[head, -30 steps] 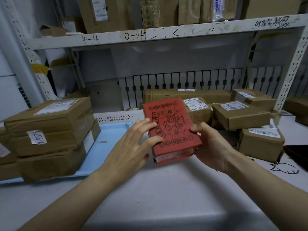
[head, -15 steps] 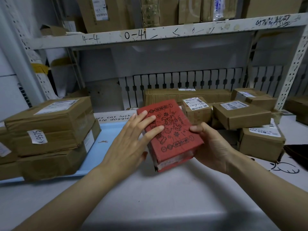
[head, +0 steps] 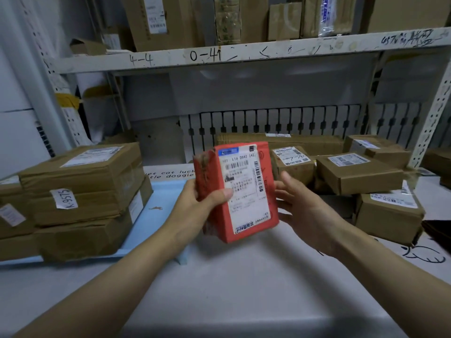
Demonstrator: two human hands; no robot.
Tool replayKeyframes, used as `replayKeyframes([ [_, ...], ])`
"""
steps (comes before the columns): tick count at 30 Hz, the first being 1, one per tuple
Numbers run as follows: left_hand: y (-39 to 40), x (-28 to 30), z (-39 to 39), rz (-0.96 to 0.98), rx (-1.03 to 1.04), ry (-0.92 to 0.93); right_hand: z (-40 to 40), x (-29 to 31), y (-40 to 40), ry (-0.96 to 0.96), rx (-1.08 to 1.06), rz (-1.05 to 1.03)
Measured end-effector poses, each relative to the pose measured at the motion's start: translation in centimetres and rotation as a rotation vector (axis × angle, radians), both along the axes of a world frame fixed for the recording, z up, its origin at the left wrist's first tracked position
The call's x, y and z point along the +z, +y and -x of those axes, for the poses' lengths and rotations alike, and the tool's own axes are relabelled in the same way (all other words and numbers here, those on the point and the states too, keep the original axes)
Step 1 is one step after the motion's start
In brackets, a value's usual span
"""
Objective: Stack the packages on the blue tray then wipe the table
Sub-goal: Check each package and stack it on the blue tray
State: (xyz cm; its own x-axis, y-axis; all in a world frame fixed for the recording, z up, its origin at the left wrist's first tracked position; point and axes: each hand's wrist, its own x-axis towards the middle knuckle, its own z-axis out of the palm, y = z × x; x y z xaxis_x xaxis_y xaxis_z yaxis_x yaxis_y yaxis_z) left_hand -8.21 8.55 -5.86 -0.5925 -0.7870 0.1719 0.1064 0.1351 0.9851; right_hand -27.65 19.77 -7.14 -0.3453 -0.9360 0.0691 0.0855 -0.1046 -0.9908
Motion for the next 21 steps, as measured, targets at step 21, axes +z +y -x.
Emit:
replayKeyframes([
  [21, -2.7, 10.9, -15.0, 0.182, 0.208, 0.016, -14.0, 11.1, -11.1, -0.097, 0.253, 0.021],
])
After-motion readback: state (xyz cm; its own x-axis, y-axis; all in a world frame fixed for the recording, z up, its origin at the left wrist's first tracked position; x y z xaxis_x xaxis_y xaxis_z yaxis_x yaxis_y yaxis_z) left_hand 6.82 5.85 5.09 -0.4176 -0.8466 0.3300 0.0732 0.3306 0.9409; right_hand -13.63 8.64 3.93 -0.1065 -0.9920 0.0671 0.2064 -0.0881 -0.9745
